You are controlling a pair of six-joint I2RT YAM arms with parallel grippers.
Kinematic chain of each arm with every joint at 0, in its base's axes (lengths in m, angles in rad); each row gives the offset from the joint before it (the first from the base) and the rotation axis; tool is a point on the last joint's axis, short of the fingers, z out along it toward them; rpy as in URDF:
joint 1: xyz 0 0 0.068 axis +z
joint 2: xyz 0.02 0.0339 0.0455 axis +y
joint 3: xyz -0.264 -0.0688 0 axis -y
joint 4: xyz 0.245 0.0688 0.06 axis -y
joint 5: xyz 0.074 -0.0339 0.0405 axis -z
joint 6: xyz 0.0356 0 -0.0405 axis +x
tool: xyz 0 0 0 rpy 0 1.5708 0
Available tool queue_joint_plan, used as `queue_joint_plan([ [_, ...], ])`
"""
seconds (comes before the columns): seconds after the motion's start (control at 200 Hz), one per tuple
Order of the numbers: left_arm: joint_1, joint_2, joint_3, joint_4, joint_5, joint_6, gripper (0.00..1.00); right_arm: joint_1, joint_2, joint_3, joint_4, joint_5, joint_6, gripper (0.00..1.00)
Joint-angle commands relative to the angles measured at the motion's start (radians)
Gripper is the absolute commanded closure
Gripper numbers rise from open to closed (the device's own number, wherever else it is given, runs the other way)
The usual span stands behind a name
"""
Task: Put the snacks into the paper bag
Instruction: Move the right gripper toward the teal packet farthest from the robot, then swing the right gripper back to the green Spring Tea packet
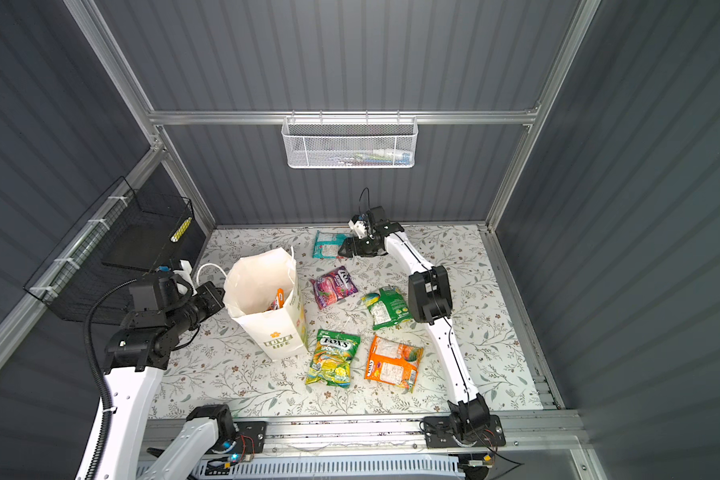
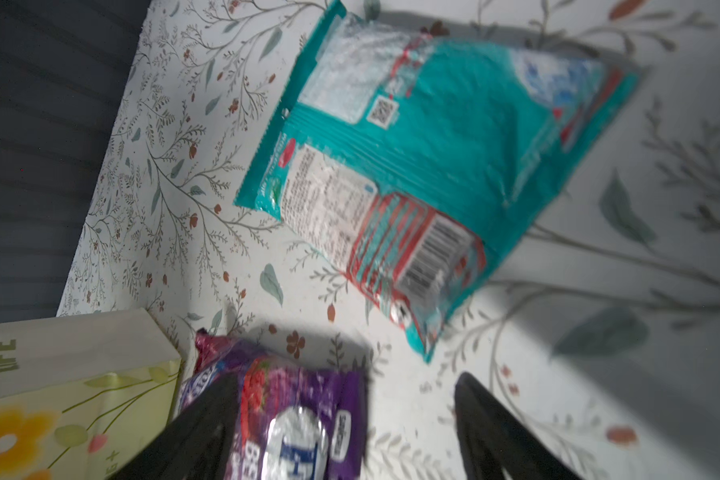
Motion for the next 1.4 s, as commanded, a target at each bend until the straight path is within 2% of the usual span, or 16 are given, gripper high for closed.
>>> queue_joint_plan([
  [0.0, 0.01, 0.0, -0.009, 0.008, 0.019, 0.017, 1.0, -0.029, -0.306, -0.285, 0.133, 0.094, 0.081, 0.15],
  [0.14, 0.01, -0.008, -0.012, 0.011, 0.023, 0.015, 1.0, -0.052, -0.618, -0.694, 0.202, 0.268, 0.179, 0.05],
  [0.3, 0.01, -0.011, -0.012, 0.015, 0.042, 0.013, 1.0, -0.104, -0.909, -1.137, 0.344, 0.28, 0.292, 0.01],
  [0.385, 0.01, -0.019, -0.018, 0.021, 0.049, 0.011, 1.0, -0.129, -1.012, -1.294, 0.394, 0.298, 0.335, 0.01],
  [0.535, 0.01, -0.013, -0.017, 0.021, 0.056, 0.009, 1.0, -0.144, -1.1, -1.459, 0.456, 0.299, 0.401, 0.01],
  [0.68, 0.011, -0.015, -0.018, 0.023, 0.067, 0.007, 1.0, -0.145, -1.104, -1.545, 0.495, 0.293, 0.426, 0.02],
  [0.866, 0.011, -0.017, -0.019, 0.025, 0.068, 0.008, 1.0, -0.145, -1.062, -1.575, 0.552, 0.207, 0.447, 0.13],
  [0.971, 0.011, -0.018, -0.018, 0.026, 0.067, 0.008, 1.0, -0.146, -1.029, -1.568, 0.546, 0.225, 0.451, 0.16],
  [0.996, 0.011, -0.018, -0.019, 0.026, 0.067, 0.007, 1.0, -0.146, -1.022, -1.568, 0.548, 0.262, 0.45, 0.16],
  [1.136, 0.011, -0.017, -0.02, 0.028, 0.068, 0.007, 1.0, -0.148, -0.968, -1.557, 0.563, 0.259, 0.461, 0.18],
  [1.276, 0.011, -0.019, -0.022, 0.028, 0.067, 0.007, 1.0, -0.147, -0.937, -1.556, 0.584, 0.245, 0.467, 0.29],
  [1.286, 0.011, -0.019, -0.022, 0.028, 0.067, 0.007, 1.0, -0.147, -0.937, -1.557, 0.587, 0.217, 0.467, 0.3],
  [1.396, 0.011, -0.015, -0.021, 0.028, 0.069, 0.008, 1.0, -0.147, -0.957, -1.582, 0.633, 0.158, 0.48, 0.45],
])
